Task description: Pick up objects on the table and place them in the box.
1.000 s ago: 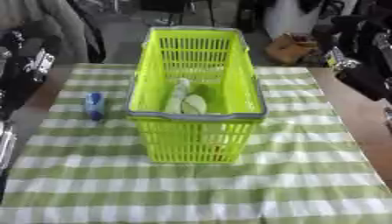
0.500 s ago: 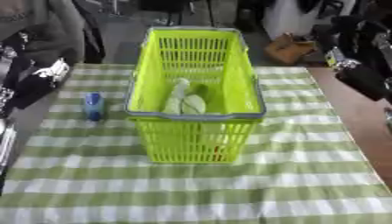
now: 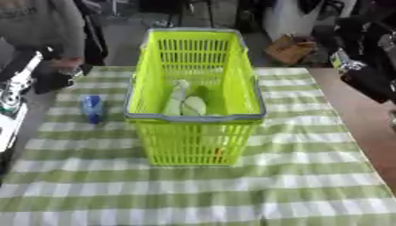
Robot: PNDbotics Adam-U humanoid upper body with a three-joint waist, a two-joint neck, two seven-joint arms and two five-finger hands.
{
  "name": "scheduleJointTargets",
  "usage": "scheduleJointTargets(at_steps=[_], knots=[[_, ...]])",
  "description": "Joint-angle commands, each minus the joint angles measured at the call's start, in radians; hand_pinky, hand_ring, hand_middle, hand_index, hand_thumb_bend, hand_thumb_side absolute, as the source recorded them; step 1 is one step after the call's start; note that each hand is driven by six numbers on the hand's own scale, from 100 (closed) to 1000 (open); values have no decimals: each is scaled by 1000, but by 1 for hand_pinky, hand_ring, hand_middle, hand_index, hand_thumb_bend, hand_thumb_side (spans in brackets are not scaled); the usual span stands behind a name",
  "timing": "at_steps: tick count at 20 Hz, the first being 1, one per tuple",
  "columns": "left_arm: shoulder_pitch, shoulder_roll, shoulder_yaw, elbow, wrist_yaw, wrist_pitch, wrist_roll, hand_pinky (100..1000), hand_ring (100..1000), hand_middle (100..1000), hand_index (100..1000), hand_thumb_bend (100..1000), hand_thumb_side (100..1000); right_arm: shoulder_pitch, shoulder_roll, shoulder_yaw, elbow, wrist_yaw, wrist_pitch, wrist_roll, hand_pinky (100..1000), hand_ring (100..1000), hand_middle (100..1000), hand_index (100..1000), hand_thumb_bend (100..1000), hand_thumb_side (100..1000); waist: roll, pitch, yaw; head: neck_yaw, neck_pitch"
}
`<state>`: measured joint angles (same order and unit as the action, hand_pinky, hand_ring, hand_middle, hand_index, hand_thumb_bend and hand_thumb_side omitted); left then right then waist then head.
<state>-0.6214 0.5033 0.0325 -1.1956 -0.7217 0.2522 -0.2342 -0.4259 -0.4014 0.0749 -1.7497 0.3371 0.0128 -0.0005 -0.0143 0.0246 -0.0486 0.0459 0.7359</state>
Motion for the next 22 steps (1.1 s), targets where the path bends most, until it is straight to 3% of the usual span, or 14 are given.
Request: scheduleJointTargets(at_steps=[1,4,10,17,22], knots=[[-61,25,0,106,-101,35,10,516,891,786,883,702,641,-12,-21,-2,-8,-4,-2,5,612,569,710,862,273,594,3,-14,-2,3,3],[-112,-3,7,218,-157,77,51,498,877,775,883,688,645,-13,-19,2,-8,-6,-3,9,612,568,710,861,273,594,3,-15,-8,7,3],[-176,-44,21,414,-167,123,160,496,864,768,889,664,676,-19,-16,11,-9,-10,-7,17,612,568,709,861,273,593,10,-6,-28,18,-4],[-202,-59,28,499,-115,150,317,489,853,750,884,640,666,-35,-20,15,-13,-12,-8,20,611,566,708,861,272,591,19,25,-56,29,-26],[-214,-47,21,533,-110,163,360,475,807,742,876,650,626,-43,-23,17,-15,-14,-9,21,610,565,707,861,272,591,27,45,-68,31,-38]])
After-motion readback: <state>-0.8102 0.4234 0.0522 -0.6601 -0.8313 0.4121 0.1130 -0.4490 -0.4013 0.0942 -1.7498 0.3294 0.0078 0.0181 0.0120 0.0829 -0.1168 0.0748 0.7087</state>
